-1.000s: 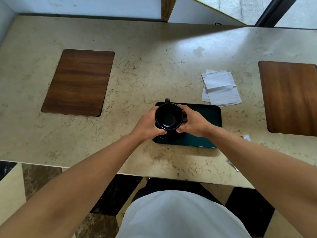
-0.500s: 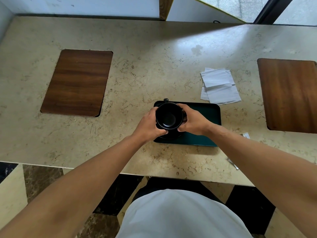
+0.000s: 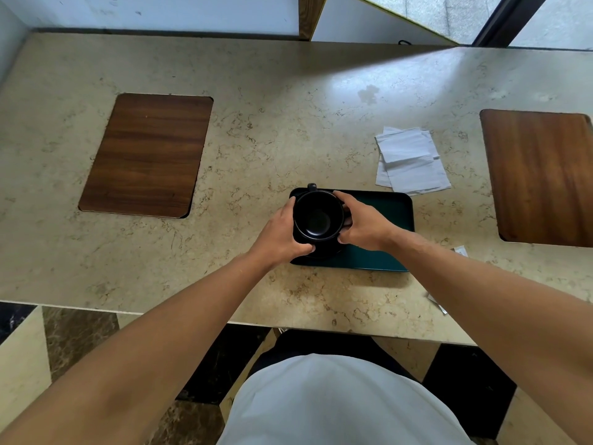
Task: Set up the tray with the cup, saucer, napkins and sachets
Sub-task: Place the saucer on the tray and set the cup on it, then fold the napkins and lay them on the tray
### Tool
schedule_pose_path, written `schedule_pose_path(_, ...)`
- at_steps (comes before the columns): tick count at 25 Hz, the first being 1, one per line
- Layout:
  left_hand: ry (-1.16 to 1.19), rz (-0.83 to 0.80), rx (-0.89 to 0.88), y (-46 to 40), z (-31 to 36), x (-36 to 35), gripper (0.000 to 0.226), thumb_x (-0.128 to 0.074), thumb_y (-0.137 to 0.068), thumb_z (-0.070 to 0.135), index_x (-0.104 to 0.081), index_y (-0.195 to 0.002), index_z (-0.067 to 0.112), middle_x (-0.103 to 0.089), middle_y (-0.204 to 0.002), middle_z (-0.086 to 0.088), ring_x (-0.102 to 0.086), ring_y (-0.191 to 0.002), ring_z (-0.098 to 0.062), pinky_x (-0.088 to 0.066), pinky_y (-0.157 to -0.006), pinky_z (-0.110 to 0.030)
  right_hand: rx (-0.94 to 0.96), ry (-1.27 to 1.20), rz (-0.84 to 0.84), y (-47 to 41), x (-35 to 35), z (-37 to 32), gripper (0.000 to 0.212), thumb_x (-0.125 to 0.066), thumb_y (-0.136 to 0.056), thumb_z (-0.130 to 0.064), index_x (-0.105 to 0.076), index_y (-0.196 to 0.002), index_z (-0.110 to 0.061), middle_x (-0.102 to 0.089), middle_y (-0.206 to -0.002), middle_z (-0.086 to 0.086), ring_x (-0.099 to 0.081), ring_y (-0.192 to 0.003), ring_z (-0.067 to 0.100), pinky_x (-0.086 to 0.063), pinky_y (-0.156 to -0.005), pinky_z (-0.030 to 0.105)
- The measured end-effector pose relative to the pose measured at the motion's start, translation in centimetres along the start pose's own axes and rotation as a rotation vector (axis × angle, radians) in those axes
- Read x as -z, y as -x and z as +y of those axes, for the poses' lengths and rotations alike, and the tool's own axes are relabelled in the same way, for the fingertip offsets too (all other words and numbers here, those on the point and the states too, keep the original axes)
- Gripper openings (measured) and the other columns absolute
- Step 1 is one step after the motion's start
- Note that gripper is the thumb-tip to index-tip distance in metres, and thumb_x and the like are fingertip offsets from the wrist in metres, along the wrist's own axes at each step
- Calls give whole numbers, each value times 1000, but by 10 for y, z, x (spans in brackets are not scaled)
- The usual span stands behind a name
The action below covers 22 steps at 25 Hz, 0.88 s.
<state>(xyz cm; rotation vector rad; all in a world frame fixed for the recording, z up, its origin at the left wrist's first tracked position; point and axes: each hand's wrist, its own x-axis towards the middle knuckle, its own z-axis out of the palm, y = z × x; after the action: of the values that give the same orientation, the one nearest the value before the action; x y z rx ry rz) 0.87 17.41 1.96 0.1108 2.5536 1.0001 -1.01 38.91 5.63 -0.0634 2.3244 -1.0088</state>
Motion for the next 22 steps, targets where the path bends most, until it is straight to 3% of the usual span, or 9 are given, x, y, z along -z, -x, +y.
schedule_pose_path(4, -18, -9, -11, -1, -3, 10, 125, -87, -60, 56, -16, -158, 24, -40, -151, -6, -43, -136, -24, -43, -111, -45, -11, -13, -1, 1, 8, -1, 96, -69, -81, 9, -19, -159, -18, -58, -140, 10, -66, -115, 27, -56, -98, 44)
schedule_pose_path(8, -55, 27, -8, -11, 4, 22, 118, -70, -64, 81, -13, -156, 33, -25, -162, -3, -29, -148, -23, -31, -113, -41, -1, -15, 96, 4, 20, -6, 79, -58, -89, 2, -26, -158, -19, -47, -152, 9, -55, -132, 28, -49, -107, 41)
schedule_pose_path(14, -56, 43, -108, -39, 31, 40, 104, -58, -73, 82, -15, -155, 36, -26, -162, 3, -29, -147, -18, -30, -113, -38, 12, 23, 260, 3, 32, -16, 63, -55, -101, -30, -32, -157, -14, -42, -158, 8, -40, -144, 25, -35, -118, 43)
schedule_pose_path(18, -89, 37, -180, -54, 49, 43, 101, -58, -77, 78, -19, -156, 29, -30, -160, 1, -32, -145, -19, -30, -107, -32, -36, 50, 319, 6, 40, -11, 62, -52, -103, -39, -33, -156, -13, -38, -160, 8, -37, -146, 26, -31, -119, 42)
schedule_pose_path(22, -106, -20, -245, -68, 62, 34, 100, -58, -77, 75, -25, -155, 23, -34, -158, -2, -35, -144, -20, -31, -111, -34, -106, 57, 411, 15, 52, 5, 62, -53, -102, -41, -34, -155, -14, -39, -159, 8, -37, -146, 25, -32, -119, 42)
